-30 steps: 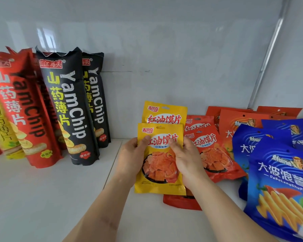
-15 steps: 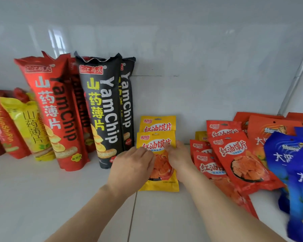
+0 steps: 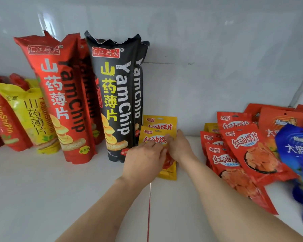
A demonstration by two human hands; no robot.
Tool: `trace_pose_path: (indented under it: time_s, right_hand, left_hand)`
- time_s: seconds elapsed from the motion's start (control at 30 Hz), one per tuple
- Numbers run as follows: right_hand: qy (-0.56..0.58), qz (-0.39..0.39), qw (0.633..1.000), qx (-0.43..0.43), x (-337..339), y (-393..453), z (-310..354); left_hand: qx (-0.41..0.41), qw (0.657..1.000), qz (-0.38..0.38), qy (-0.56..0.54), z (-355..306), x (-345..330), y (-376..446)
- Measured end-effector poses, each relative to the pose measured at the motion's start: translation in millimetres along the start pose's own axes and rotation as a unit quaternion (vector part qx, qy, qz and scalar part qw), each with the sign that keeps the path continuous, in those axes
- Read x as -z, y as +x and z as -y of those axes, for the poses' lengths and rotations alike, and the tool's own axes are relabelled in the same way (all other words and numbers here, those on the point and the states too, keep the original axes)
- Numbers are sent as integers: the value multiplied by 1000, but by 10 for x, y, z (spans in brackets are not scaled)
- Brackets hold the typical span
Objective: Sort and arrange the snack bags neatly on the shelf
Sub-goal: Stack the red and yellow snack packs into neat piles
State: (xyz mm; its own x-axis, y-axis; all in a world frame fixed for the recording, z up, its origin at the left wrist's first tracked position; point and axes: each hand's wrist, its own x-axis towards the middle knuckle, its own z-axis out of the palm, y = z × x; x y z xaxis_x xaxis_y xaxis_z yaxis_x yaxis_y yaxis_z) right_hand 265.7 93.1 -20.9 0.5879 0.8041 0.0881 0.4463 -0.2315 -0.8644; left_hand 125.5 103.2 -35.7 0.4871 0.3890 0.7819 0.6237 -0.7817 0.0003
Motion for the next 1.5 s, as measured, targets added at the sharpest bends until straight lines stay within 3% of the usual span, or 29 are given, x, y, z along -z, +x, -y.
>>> trace_pose_path:
  time_s: [0.23,0.37,0.47,0.6,0.73,0.77,0.9,1.0,1.07,1.13,1.2,1.33,1.5]
  right_hand:
    - [-37,22,997,70,516,-65,26]
    - [-41,-34,994,92,1141,-207,-124]
    - [-89,-99,987,89,1552,-304,-320]
    - [-146,-152,977,39,1944,-263,-705]
    - [-262,-162,951,-34,2168,-206,-1009]
    - [-286,-158,944,-42,2204,-212,-1044]
    - [-336,-153,929,-30,2282,-203,-1153]
    - [-345,-170,923,-10,2277,-184,-1214]
    - [-329,-182,927,-10,2270,-168,-1239]
    - [-310,-193,931,-11,2264,-156,-1254]
    - [-293,-201,935,-9,2257,-135,-1271]
    - [-254,-217,943,2,2198,-97,-1279]
    - [-212,-224,951,-13,2157,-67,-1244]
  left_hand:
    - [0,1000,22,-7,-105,-41,18]
    - [3,998,47,-33,-366,-79,132]
    - [60,993,77,-73,-677,-100,305]
    - [184,941,185,-215,-1183,-246,550]
    - [310,859,209,-351,-1570,-445,779]
    - [320,859,210,-341,-1635,-502,826]
    - [246,927,236,-159,-1837,-653,996]
    - [255,912,286,-146,-1948,-745,1173]
    - [324,864,294,-248,-1994,-769,1308]
    - [401,806,265,-347,-2010,-782,1386]
    - [438,771,230,-401,-2015,-818,1381]
    - [470,683,192,-525,-1997,-873,1273]
    - [472,518,169,-693,-1982,-768,1140]
